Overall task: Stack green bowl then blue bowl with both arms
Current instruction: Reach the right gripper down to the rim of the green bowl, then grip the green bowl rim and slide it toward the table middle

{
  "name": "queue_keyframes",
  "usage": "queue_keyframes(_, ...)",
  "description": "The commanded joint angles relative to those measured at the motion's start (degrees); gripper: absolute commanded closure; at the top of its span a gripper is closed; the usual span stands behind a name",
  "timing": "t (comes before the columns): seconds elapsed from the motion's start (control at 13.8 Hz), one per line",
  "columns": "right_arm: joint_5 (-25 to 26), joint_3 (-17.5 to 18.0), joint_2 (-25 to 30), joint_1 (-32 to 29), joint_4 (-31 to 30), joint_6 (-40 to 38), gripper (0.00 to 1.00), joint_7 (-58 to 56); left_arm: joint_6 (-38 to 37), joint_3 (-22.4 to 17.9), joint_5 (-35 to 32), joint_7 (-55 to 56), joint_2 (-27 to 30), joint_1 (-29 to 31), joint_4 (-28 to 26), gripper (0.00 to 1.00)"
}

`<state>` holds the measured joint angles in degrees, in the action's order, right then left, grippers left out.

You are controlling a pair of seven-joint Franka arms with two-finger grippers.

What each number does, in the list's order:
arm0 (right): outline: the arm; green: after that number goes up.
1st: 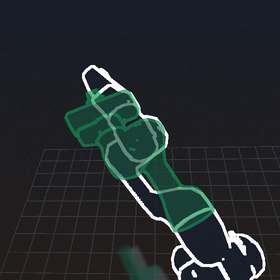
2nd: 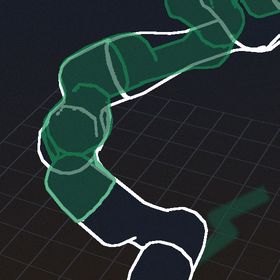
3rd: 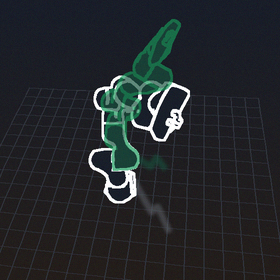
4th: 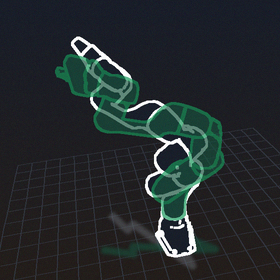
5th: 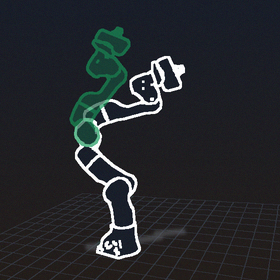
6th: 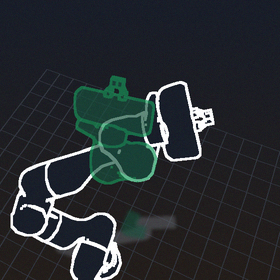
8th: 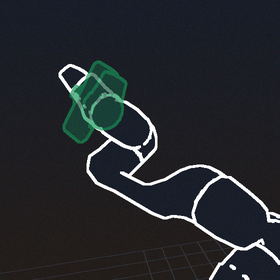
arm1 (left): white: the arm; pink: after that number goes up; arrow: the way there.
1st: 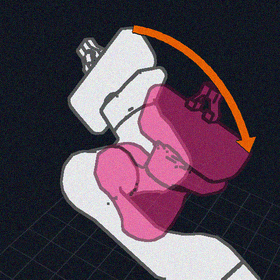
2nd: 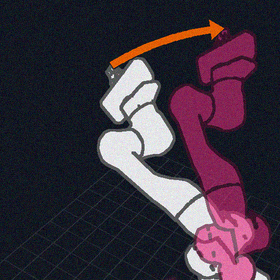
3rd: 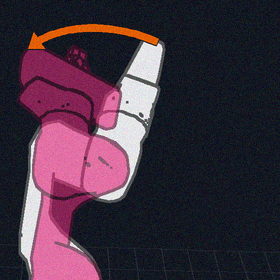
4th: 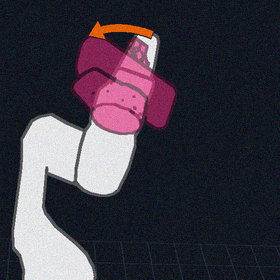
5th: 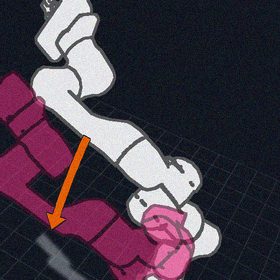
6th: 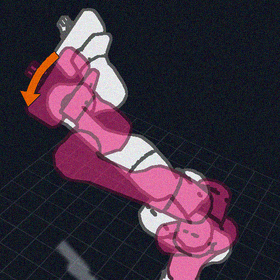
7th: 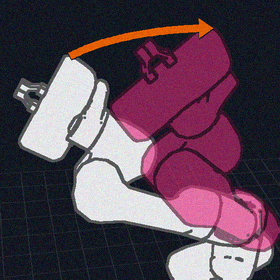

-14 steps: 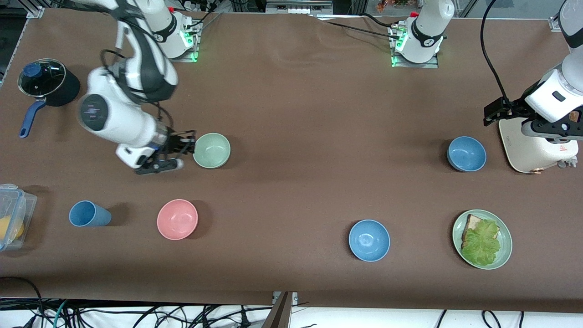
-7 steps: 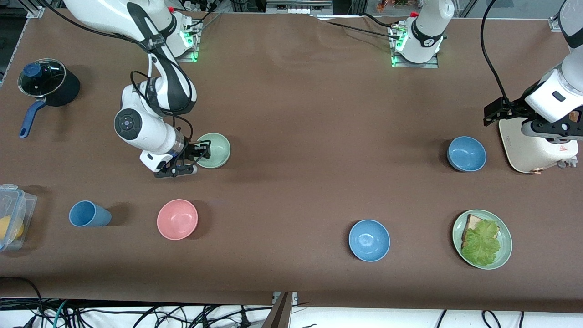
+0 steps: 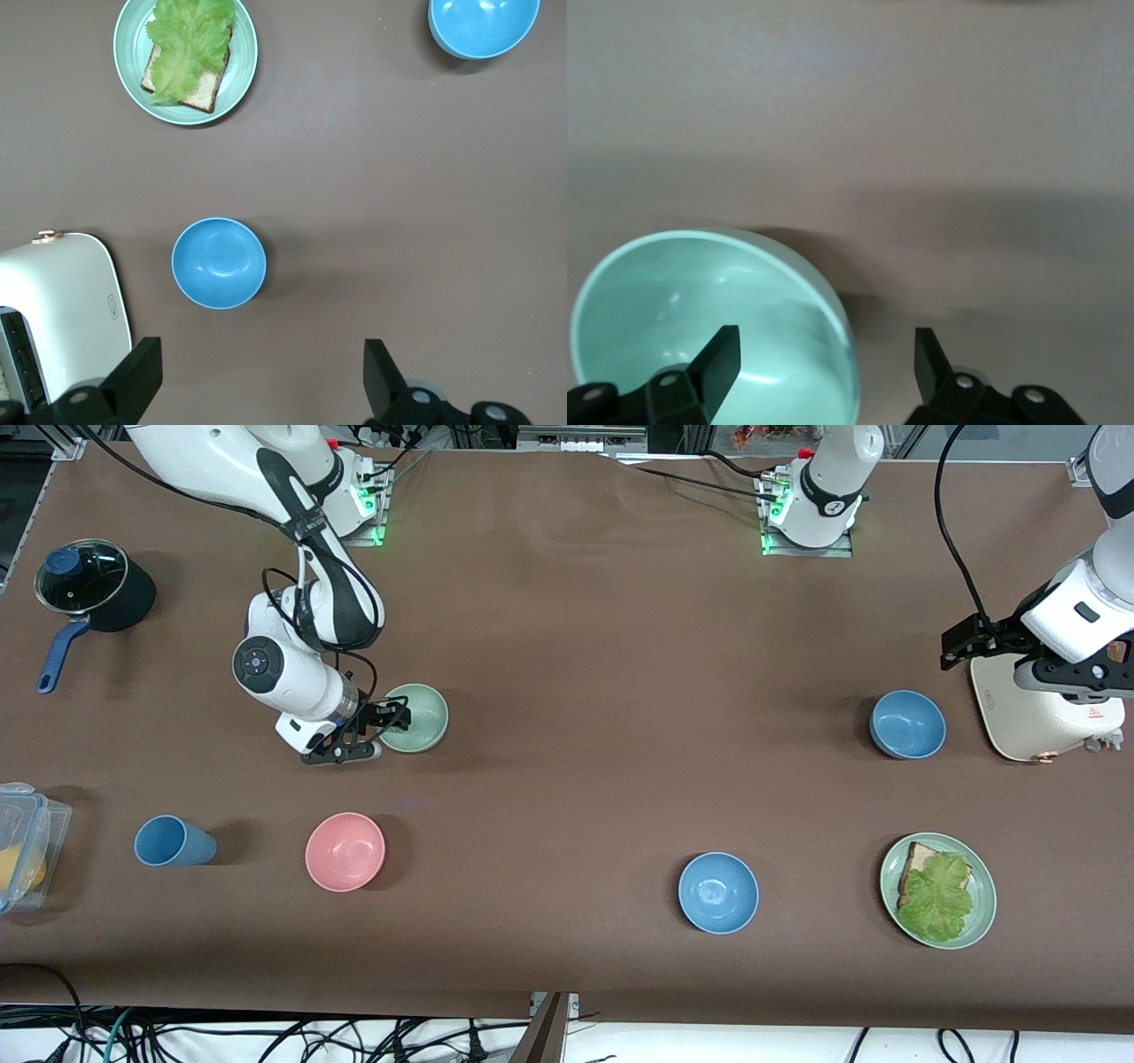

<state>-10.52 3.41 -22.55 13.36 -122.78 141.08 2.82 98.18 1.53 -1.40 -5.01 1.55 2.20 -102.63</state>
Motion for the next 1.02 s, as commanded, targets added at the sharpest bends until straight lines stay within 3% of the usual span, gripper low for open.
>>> queue_keyframes(0.0, 0.24, 0.28, 0.4, -0.62, -0.44, 0.51, 0.64, -0.46, -0.36, -0.38, 1.23, 0.26, 0.47, -0.45, 0.06, 0.0)
queue_keyframes(0.07, 0.24, 0.28, 0.4, -0.53, -0.26, 0.51, 0.85, -0.02, -0.36, -0.38, 1.23, 0.26, 0.38, -0.45, 0.06, 0.0)
queue_keyframes(0.15, -0.03, 0.28, 0.31, -0.53, -0.26, 0.51, 1.0, 0.08, -0.36, -0.38, 1.23, 0.26, 0.47, -0.45, 0.06, 0.0)
queue_keyframes(0.51, -0.38, 0.46, 0.57, -0.53, 1.74, 0.07, 1.0, -0.27, -0.36, -0.47, 1.23, 0.26, 0.47, -0.45, 0.06, 0.0)
queue_keyframes(0.73, -0.12, 0.72, -0.03, 0.69, 16.99, -16.23, 1.0, 4.8, -0.45, -0.38, 1.23, 0.26, 0.38, -0.45, 0.06, 0.0)
queue_keyframes(0.95, -0.37, 0.72, -6.87, 5.34, 30.73, -21.19, 1.0, 12.0, -0.36, -0.38, 1.23, 0.26, 0.38, -0.45, 0.06, 0.0)
